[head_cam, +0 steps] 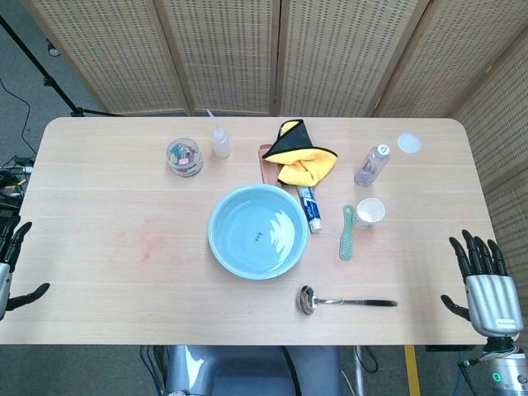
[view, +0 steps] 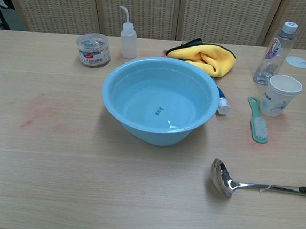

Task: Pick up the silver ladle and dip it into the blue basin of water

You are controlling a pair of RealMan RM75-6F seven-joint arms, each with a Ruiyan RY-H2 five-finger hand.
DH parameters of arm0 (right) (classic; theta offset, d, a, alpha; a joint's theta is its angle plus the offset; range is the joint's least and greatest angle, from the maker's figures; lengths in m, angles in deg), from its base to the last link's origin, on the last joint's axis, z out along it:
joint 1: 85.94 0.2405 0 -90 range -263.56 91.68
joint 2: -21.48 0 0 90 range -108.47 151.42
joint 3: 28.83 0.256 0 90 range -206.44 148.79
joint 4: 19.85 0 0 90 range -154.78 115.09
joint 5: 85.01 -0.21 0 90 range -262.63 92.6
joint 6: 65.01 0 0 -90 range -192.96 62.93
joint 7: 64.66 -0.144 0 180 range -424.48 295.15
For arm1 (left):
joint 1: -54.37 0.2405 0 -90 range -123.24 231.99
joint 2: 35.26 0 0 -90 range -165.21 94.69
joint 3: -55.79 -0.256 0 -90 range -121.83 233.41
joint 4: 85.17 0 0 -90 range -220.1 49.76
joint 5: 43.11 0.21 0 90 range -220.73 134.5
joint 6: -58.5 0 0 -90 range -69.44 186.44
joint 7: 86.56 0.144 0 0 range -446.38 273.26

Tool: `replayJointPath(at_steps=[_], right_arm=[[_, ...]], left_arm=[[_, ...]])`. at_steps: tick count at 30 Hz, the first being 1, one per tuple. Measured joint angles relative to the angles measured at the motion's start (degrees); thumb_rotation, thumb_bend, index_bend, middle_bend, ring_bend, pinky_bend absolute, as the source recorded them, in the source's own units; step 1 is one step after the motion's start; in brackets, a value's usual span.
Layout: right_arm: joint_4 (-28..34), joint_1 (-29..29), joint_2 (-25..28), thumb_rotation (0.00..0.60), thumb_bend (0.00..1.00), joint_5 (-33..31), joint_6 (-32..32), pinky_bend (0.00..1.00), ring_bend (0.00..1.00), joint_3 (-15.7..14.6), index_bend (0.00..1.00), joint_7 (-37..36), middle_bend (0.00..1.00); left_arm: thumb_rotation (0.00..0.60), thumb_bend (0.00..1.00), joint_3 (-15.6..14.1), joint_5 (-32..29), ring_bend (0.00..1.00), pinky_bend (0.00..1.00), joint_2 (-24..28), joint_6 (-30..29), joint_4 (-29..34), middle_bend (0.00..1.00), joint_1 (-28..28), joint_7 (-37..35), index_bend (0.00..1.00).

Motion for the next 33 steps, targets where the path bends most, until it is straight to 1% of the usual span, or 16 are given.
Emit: replayJointPath(at_steps=[8,10,11,12,13,14,15,17,18,20,21,24,26,30,33], right_arm=[[-0.12,-0.02,0.02,0.600,0.00,-0.07,-0.24,0.00,0.00,0.04,0.00,-0.48,0.00],[-0.24,0.04,0.02,0.600,0.00,0.31,-0.31,0.00,0.02,-0.06,0.00,-0.76,0.06],[-0.43,0.11,-0.06,0.600,0.00,0.65,-0.32,0.00,0.09,-0.13,0.00,-0.93,0.15],[-0.69,0.20,-0.17,0.600,0.00,0.95,-0.31,0.01,0.16,-0.15,0.00,-1.04,0.21],[-1.08,0.34,-0.36,0.600,0.00,1.29,-0.32,0.08,0.27,-0.16,0.00,-1.13,0.32],[-1.61,0.51,-0.62,0.600,0.00,1.67,-0.33,0.26,0.43,-0.16,0.00,-1.21,0.46],[-2.46,0.90,-1.08,0.600,0.00,2.36,-0.45,0.48,0.57,-0.19,0.00,-1.27,0.58],[-4.30,1.73,-2.15,0.600,0.00,3.77,-0.83,0.78,0.71,-0.24,0.00,-1.59,0.68],[-5.84,2.35,-2.99,0.600,0.00,4.52,-1.28,0.89,0.77,-0.33,0.00,-1.90,0.71],[-8.09,3.32,-4.21,0.600,0.00,5.38,-2.49,0.99,0.85,-0.60,0.00,-2.09,0.77],[-9.08,3.91,-4.80,0.600,0.00,5.74,-3.54,1.00,0.88,-0.82,0.00,-1.92,0.80],[-9.79,5.20,-5.95,0.600,0.00,6.17,-6.18,1.00,0.93,-1.36,0.00,-0.72,0.85],[-9.72,5.74,-6.29,0.600,0.00,5.96,-7.86,1.00,0.94,-1.67,0.01,-0.26,0.86],[-8.81,7.26,-6.80,0.600,0.00,4.22,-13.01,1.00,0.94,-2.16,0.08,1.25,0.86],[-7.49,8.30,-7.19,0.600,0.00,2.11,-16.58,1.00,0.94,-2.40,0.11,2.39,0.86]], left_arm=[[0.600,0.00,0.02,0.00,0.00,0.00,0.06,-0.11,-0.02,0.00,0.08,-0.21,0.00],[0.600,0.00,0.00,0.09,0.00,0.00,0.09,-0.15,0.00,0.00,0.09,-0.23,0.00],[0.600,0.00,0.00,0.21,0.00,0.00,0.10,-0.24,0.01,0.00,0.10,-0.22,0.00],[0.600,0.00,0.01,0.26,0.00,0.00,0.09,-0.34,0.01,0.00,0.11,-0.21,0.00],[0.600,0.00,0.02,0.27,0.00,0.00,0.08,-0.35,0.00,0.00,0.11,-0.19,0.00],[0.600,0.00,0.07,0.14,0.00,0.00,0.06,-0.26,-0.02,0.00,0.08,-0.14,0.00],[0.600,0.00,0.13,-0.06,0.00,0.00,0.04,-0.13,-0.02,0.00,0.04,-0.11,0.00],[0.600,0.00,0.32,-0.58,0.00,0.00,0.01,0.20,0.01,0.00,-0.08,0.02,0.00],[0.600,0.00,0.38,-0.70,0.00,0.00,0.01,0.28,0.05,0.00,-0.11,0.07,0.00],[0.600,0.00,0.48,-0.93,0.00,0.00,-0.01,0.38,0.06,0.00,-0.15,0.15,0.00],[0.600,0.00,0.51,-1.03,0.00,0.00,-0.02,0.45,0.05,0.00,-0.17,0.17,0.00],[0.600,0.00,0.61,-1.51,0.00,0.00,-0.04,0.78,-0.01,0.00,-0.24,0.14,0.00],[0.600,0.00,0.71,-1.94,0.00,0.00,-0.02,1.17,-0.09,0.00,-0.32,-0.05,0.00],[0.600,0.00,0.90,-2.29,0.00,0.00,0.11,1.48,-0.23,0.00,-0.49,-0.50,0.00],[0.600,0.00,0.96,-2.44,0.00,0.00,0.23,1.49,-0.25,0.00,-0.46,-0.74,0.00]])
